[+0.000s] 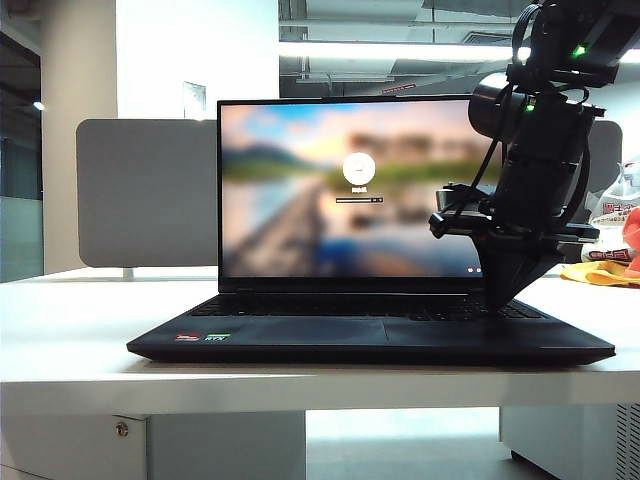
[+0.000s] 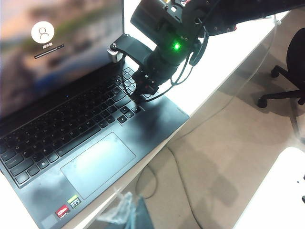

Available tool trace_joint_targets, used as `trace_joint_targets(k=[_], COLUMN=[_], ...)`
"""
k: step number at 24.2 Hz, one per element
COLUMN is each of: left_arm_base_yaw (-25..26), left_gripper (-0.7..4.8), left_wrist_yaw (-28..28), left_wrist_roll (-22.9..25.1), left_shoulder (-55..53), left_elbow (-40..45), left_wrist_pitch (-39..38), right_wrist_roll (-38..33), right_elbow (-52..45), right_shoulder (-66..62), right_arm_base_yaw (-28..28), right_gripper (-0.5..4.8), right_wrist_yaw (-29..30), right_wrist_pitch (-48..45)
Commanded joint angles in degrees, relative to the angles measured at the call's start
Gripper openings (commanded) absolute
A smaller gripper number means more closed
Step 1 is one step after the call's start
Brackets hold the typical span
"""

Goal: Open the lid of the laptop and use the keypad to enter the password "123".

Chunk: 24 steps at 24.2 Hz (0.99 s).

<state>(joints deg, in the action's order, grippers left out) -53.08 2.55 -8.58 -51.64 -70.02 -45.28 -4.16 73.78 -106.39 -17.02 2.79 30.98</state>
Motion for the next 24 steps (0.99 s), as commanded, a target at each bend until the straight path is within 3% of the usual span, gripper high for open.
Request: trace_joint_targets(k=[1,24], left_arm_base_yaw=[0.0,0.0], left_gripper=[-0.01,-0.01], left_wrist_yaw=[-0.2,-0.2], left_wrist_roll=[0.2,0.2], left_shoulder=[0.1,0.1], left_elbow=[-0.3,-0.3], left_wrist_pitch=[-0.5,-0.9], right_wrist_roll=[0.4,1.7], right_elbow=[0.2,-0.1], right_shoulder=[0.7,-0.9], right_arm_base_yaw=[0.0,1.0], right_gripper=[-0.05,-0.05], right_wrist_yaw=[-0.3,-1.7], right_wrist_pitch=[0.7,1.6])
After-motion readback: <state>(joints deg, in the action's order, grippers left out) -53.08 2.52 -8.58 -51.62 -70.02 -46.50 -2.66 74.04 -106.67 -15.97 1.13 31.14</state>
